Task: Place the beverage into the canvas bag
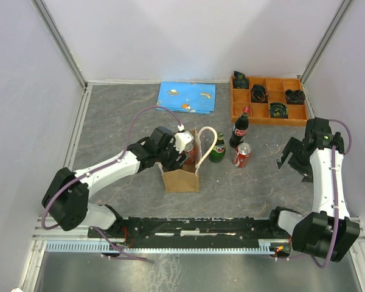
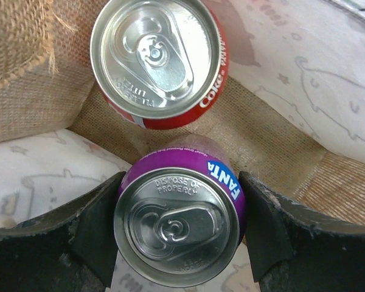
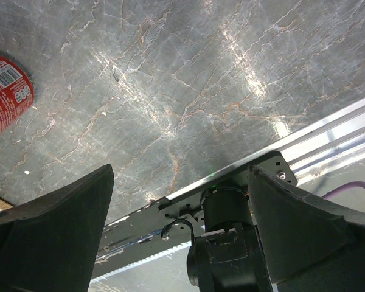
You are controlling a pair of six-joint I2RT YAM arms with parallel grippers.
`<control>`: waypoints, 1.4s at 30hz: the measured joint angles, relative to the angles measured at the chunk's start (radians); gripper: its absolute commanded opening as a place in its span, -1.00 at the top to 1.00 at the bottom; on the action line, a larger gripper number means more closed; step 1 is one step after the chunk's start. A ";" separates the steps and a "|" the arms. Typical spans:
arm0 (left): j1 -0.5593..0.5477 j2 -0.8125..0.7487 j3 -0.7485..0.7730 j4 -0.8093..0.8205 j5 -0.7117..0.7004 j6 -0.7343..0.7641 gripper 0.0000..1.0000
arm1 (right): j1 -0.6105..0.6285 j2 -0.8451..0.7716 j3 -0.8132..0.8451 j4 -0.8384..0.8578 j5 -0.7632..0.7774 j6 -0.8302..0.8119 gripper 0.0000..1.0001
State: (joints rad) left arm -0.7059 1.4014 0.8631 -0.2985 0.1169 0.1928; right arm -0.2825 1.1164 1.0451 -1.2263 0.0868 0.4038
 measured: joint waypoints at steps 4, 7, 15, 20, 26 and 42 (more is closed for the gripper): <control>-0.003 -0.038 0.009 -0.032 0.016 -0.003 -0.68 | 0.000 0.000 0.000 0.000 0.000 0.000 -0.98; -0.005 -0.061 0.035 -0.036 0.026 -0.010 -0.70 | 0.000 0.000 0.000 0.001 0.000 0.000 -0.98; -0.010 -0.078 0.050 -0.036 0.034 -0.029 -0.73 | 0.000 0.000 0.000 0.001 -0.001 0.000 -0.98; -0.010 -0.102 0.076 -0.045 -0.017 -0.030 -0.76 | 0.000 0.000 0.000 0.000 -0.001 0.000 -0.98; -0.010 -0.232 0.223 0.017 -0.094 -0.028 -0.77 | 0.000 0.003 0.005 -0.001 -0.001 0.000 -0.98; -0.346 0.383 0.814 0.034 0.114 0.096 -0.76 | 0.000 0.001 0.157 -0.055 0.031 0.002 -0.98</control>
State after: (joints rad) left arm -1.0523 1.7844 1.6768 -0.2646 0.2306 0.2886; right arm -0.2825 1.1175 1.2018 -1.2812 0.1173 0.4057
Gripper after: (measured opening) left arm 0.883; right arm 0.991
